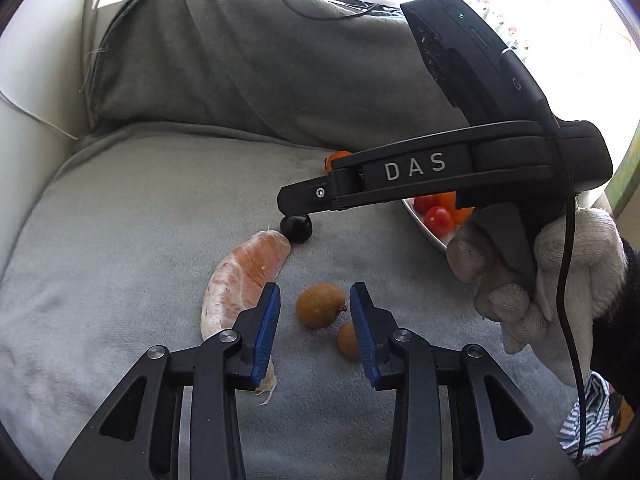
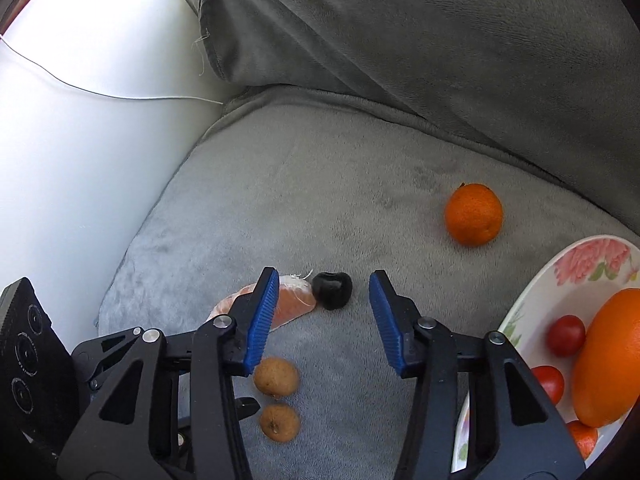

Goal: Organize fruits
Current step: 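Grasp the small brown fruit with the left tool while the right tool grasps the dark plum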

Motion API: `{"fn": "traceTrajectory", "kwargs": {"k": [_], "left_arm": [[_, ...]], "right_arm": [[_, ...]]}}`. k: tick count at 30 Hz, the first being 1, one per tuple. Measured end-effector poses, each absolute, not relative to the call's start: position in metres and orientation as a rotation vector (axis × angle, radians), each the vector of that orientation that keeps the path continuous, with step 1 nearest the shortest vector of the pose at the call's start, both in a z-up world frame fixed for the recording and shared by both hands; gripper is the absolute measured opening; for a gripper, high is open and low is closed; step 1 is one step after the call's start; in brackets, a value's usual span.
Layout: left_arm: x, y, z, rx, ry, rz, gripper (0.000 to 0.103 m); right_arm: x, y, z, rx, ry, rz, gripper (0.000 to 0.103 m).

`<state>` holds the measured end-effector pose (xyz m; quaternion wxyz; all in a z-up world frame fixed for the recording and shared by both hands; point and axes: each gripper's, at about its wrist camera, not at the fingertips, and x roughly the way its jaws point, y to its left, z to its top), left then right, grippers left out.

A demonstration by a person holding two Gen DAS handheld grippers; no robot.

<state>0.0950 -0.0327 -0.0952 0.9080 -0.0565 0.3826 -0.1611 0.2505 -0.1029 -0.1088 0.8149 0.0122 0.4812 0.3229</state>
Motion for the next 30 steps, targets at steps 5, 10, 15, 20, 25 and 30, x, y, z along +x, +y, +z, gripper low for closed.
{"fn": "traceTrajectory", "kwargs": {"k": [5,10,15,20,25,30], "left_arm": [[0.102,-0.036,-0.099,-0.121,0.805,-0.334,0.035],[0.113,-0.037,-0.103,-0.120,0.822,-0.334,0.035],[0.120,-0.040,-0.105,-0.127,0.836,-0.334,0.035],[0.123,-0.041,-0.106,-0.129,0.843,-0.344,0.032],[0.125,-0.042,-0.102,-0.135,0.844,-0.353,0.029],[0.128,-0.045,-0.101,-0.136,0.839,-0.350,0.028]], "right_arm": [[0.253,-0.093,-0.114,0.001,1.038,0.685,0.045],[0.259,-0.089,-0.121,0.003,1.058,0.679,0.042],[0.261,-0.086,-0.126,-0.005,1.068,0.671,0.040],[0.263,-0.086,-0.131,-0.001,1.076,0.669,0.032],[0.263,-0.086,-0.137,0.011,1.076,0.679,0.026],[0.259,-0.086,-0.137,0.000,1.063,0.676,0.025]]}}
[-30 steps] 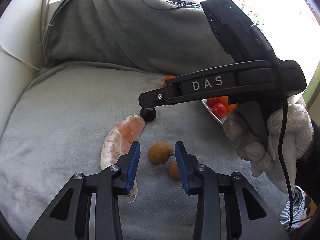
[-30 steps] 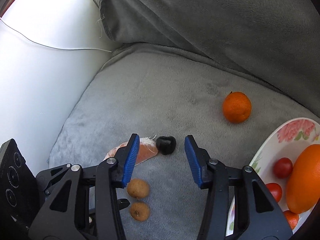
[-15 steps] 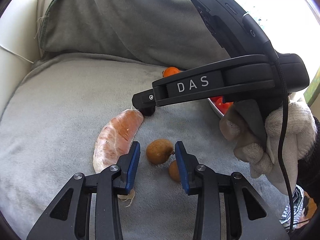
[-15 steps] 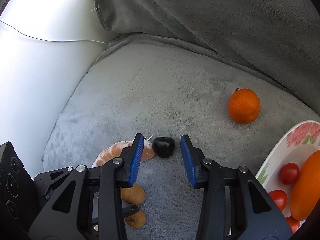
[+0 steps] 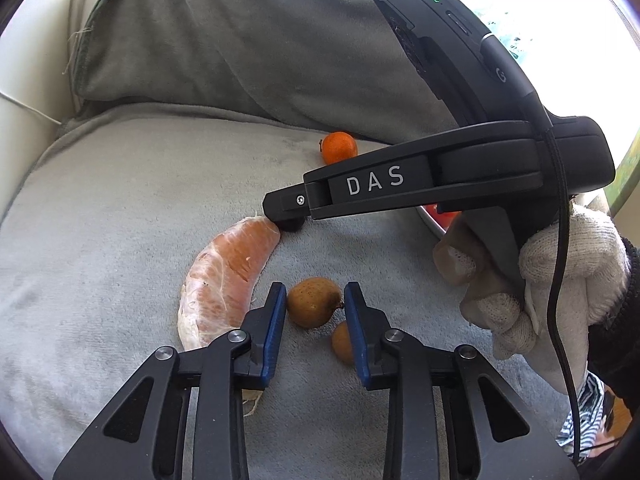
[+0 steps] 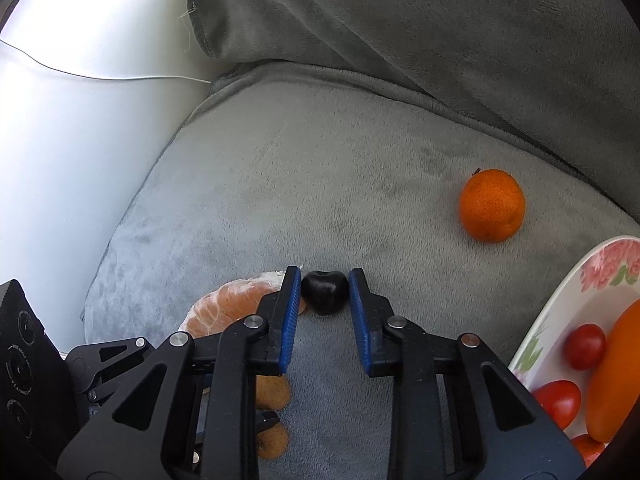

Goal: Organize fruits
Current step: 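Grasp the small brown fruit with the left tool while the right tool grasps the dark plum, then carry the brown fruit and plum over the white plate with both tools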

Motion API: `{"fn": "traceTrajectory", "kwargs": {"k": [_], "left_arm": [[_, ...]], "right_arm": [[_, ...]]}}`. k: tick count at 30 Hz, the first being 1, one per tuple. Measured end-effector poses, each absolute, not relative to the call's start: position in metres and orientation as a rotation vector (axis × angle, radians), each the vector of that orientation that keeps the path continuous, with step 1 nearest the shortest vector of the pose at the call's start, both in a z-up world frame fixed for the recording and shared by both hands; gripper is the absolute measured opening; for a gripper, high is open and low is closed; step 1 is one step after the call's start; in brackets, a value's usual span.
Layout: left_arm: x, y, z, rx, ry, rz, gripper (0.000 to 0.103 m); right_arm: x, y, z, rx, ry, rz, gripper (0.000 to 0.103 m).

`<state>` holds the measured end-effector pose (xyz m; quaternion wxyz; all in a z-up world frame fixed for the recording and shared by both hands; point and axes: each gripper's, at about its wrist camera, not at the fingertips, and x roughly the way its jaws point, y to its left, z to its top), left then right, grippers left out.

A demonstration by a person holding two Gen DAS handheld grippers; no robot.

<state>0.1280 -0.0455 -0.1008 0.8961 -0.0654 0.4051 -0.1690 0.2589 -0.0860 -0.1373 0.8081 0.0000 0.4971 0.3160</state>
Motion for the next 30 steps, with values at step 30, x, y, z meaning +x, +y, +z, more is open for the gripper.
{"fn": "traceTrajectory", "kwargs": {"k": [30], "left_arm": [[0.108,-0.063,-0.059,-0.125,0.747,-0.386,0.028]], "right_arm": [[0.205,-0.201,-0.070,0.109,0.835,0.598,0.025]]}}
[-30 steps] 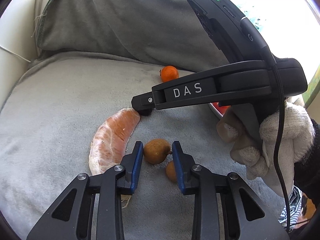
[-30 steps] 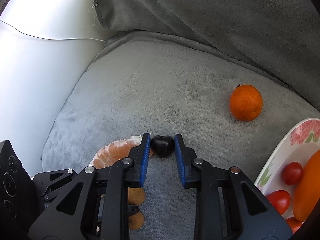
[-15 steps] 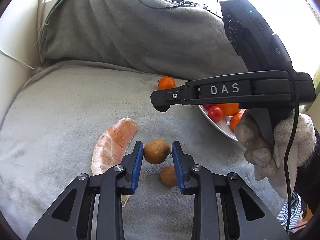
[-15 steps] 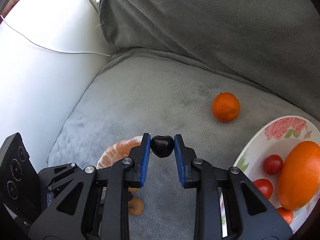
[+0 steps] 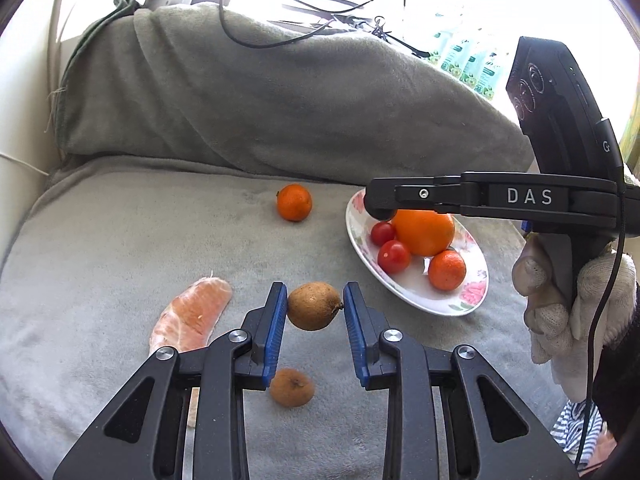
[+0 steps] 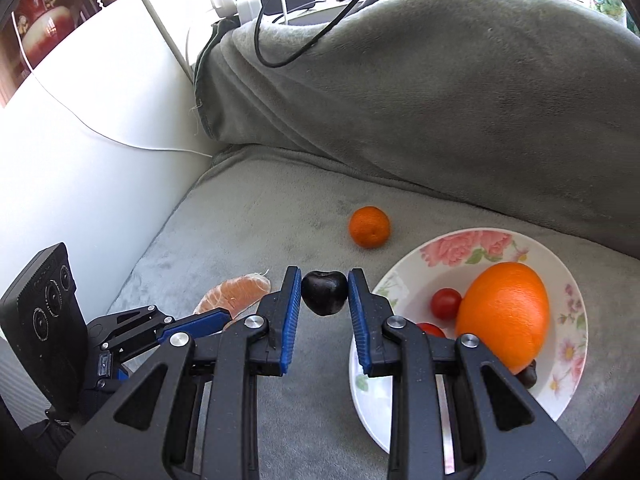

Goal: Organize fruits
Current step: 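Carry the brown fruit and plum over the white plate with both tools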

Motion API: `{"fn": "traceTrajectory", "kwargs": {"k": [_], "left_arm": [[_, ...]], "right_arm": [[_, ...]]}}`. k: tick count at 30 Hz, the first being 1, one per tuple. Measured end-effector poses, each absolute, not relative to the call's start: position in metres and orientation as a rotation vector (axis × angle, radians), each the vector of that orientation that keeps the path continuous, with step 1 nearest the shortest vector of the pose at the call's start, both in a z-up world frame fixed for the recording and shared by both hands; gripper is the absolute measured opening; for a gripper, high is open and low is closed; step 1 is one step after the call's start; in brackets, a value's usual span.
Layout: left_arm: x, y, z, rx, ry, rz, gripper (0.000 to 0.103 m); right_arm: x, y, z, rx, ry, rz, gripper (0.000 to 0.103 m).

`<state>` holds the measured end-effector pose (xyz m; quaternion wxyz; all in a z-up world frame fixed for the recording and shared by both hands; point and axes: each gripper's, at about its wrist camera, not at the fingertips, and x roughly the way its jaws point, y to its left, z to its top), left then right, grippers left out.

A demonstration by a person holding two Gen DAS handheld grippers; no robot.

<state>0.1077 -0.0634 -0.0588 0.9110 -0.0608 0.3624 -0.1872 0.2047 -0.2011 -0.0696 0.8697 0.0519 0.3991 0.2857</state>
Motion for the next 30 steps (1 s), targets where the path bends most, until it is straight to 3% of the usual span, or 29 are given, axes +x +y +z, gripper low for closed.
{"fn": "traceTrajectory", "kwargs": {"k": [30], "left_arm": [[0.127,-0.147,-0.054,-0.054,0.761,-0.516,0.028]], "right_arm": [[0.188,-0.341,-0.080,0.232,0.797,0.392,0.025]]}}
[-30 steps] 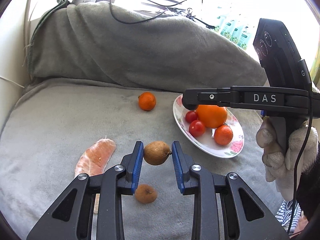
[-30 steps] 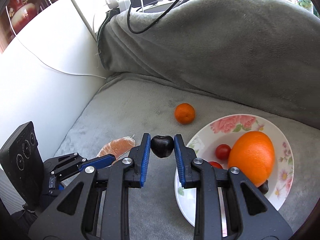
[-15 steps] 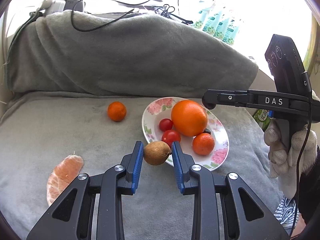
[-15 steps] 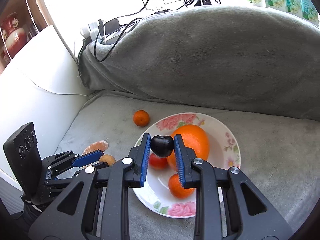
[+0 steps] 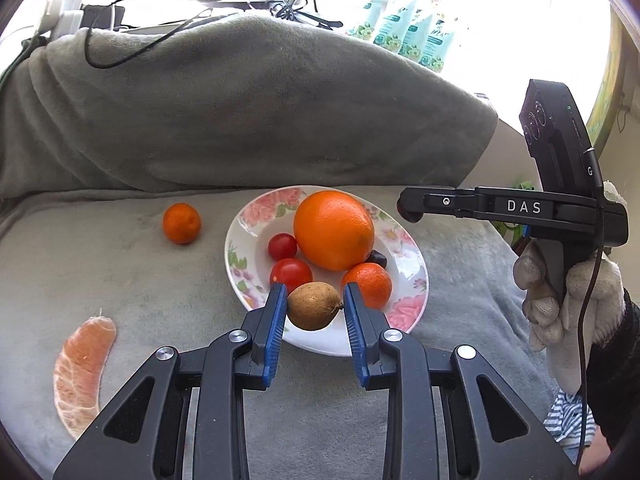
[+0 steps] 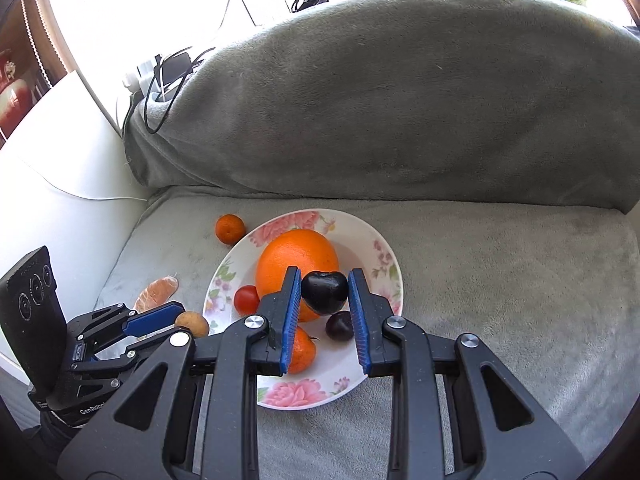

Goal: Organize fruits
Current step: 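Carry the brown fruit and plum over the white plate with both tools, then open the right tool to drop the plum while the left tool releases the brown fruit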

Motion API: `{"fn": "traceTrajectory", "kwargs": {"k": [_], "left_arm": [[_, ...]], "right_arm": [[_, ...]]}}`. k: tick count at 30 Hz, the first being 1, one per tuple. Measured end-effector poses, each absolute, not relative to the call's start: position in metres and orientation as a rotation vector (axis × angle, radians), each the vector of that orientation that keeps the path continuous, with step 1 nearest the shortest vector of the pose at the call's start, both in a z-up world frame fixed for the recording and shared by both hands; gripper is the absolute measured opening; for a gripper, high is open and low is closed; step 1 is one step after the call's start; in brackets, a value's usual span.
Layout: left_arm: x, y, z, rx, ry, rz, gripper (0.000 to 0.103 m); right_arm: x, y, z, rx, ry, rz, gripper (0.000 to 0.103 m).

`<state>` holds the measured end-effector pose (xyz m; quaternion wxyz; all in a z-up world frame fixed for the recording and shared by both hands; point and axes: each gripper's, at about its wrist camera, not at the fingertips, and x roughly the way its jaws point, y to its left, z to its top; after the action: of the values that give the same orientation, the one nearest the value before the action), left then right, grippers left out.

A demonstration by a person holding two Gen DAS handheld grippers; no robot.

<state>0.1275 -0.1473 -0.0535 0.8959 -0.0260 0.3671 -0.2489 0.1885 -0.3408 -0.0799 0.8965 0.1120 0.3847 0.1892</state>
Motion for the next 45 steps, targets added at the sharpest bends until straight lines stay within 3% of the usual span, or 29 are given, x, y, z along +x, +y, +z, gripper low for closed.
{"fn": "traceTrajectory", "kwargs": {"k": [24,26,28,32,35,40,42,45], "left_arm": [[0.127,-0.162,-0.051,-0.044,0.756,-0.524,0.028],[0.127,-0.161,-0.050,-0.046,0.754,-0.522,0.028],[0.127,-0.160,-0.050,-0.047,0.752,-0.518,0.028],[0.126,-0.157,-0.050,-0.050,0.749,-0.513,0.037],[0.126,-0.157,-0.050,-0.052,0.746,-0.508,0.046],[0.122,-0.158,-0.048,-0.037,0.730,-0.497,0.071],[0.121,-0.157,-0.048,-0.036,0.728,-0.491,0.072],[0.121,-0.156,-0.047,-0.031,0.728,-0.480,0.075]], "right_arm": [[0.190,-0.347,-0.097,0.253,0.836,0.388,0.026],[0.190,-0.347,-0.097,0.259,0.831,0.386,0.035],[0.189,-0.347,-0.095,0.259,0.820,0.386,0.050],[0.187,-0.346,-0.092,0.253,0.811,0.391,0.051],[0.185,-0.345,-0.089,0.250,0.796,0.385,0.066],[0.185,-0.344,-0.086,0.247,0.789,0.385,0.071],[0.183,-0.344,-0.085,0.251,0.776,0.377,0.082],[0.182,-0.344,-0.082,0.254,0.763,0.370,0.085]]}}
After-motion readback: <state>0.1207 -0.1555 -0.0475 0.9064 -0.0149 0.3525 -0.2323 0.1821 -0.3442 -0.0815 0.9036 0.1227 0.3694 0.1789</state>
